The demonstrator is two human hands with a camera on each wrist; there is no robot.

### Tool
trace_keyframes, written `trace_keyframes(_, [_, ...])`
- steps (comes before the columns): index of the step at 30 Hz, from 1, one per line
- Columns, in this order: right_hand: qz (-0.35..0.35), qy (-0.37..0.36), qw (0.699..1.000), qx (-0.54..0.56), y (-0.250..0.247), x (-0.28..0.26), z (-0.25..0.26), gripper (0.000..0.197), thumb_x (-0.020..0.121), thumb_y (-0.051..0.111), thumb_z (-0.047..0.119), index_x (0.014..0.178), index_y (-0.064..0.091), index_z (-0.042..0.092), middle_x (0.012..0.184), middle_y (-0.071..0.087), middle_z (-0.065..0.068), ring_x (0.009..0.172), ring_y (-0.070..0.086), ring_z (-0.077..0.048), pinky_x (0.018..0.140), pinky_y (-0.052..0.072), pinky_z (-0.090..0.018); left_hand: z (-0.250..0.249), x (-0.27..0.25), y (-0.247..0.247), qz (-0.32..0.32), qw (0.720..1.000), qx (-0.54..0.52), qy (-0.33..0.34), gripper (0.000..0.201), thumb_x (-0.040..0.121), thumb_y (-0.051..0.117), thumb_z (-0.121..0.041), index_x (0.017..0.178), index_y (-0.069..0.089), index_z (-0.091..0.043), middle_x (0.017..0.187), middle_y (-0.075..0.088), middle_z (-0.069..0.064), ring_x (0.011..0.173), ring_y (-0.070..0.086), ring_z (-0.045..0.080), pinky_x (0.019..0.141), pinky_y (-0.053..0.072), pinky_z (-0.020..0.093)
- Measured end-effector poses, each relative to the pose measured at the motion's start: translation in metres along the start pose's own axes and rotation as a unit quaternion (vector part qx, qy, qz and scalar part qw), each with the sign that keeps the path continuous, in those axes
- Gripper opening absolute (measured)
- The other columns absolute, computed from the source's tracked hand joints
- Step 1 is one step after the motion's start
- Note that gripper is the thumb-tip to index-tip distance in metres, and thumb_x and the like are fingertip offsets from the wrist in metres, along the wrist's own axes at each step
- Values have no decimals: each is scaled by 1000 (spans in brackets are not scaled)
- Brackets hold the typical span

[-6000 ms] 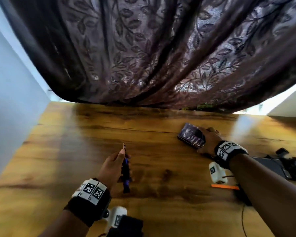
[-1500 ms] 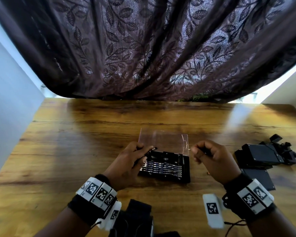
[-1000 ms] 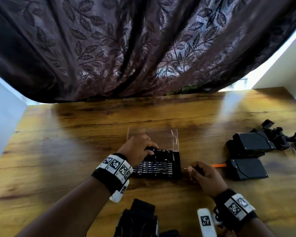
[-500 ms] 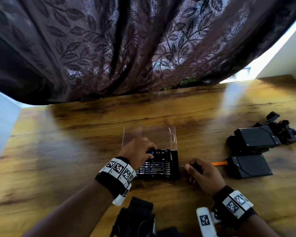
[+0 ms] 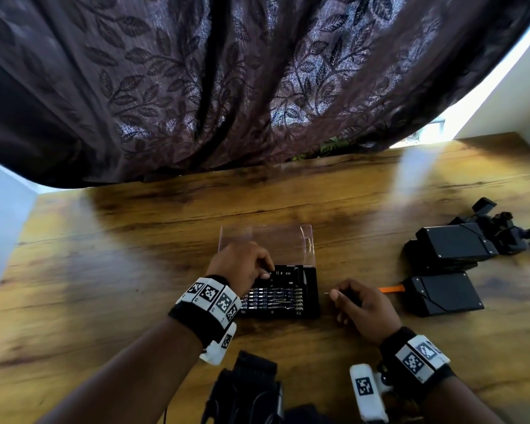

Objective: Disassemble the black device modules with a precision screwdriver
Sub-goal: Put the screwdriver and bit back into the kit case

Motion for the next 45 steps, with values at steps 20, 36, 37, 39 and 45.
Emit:
trace_keyframes(20, [19,14,1000,-3,-2,-8,21,9,91,73,26,91,71,18,73,73,1,63,68,-12,64,59,-34,88,-32,-22,-89,985,-75,-126,25,78,86,-34,90,65,-37,84,66,-16,78,62,0,66,44,17])
trace_keyframes(36, [-45,-76,986,-143,35,-18,69,6,89,76,31,83,73,31,81,67,16,80,60,0,61,42,-11,4,-56,25,-105,987,82,95,18,87,70,-51,105,71,-45,132,47,-20,134,30,10,110,13,39])
trace_keyframes(37, [-46,-75,985,-150,35,-19,70,8,89,76,30,82,73,31,80,66,16,81,59,1,60,42,-11,3,-55,26,-103,987,83,94,20,88,70,-51,106,71,-45,132,47,-19,134,30,9,111,14,40])
trace_keyframes(39, [-52,-67,984,-155,35,-19,71,10,89,75,30,80,72,30,78,65,15,80,58,2,59,42,-11,3,-54,29,-95,988,82,87,20,89,68,-51,107,72,-44,133,45,-20,135,28,9,113,12,41])
trace_keyframes(45, [-55,-38,987,-149,37,-17,64,9,89,75,32,81,73,30,79,67,15,78,60,3,60,44,-11,7,-55,35,-83,990,77,82,23,89,69,-49,111,71,-44,136,43,-20,137,25,9,112,7,39])
Point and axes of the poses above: each hand's wrist, its own x-axis towards the middle knuckle, its own y-axis out of the palm, z = x × y, the point moved 10 cm from there along x, towards the middle knuckle
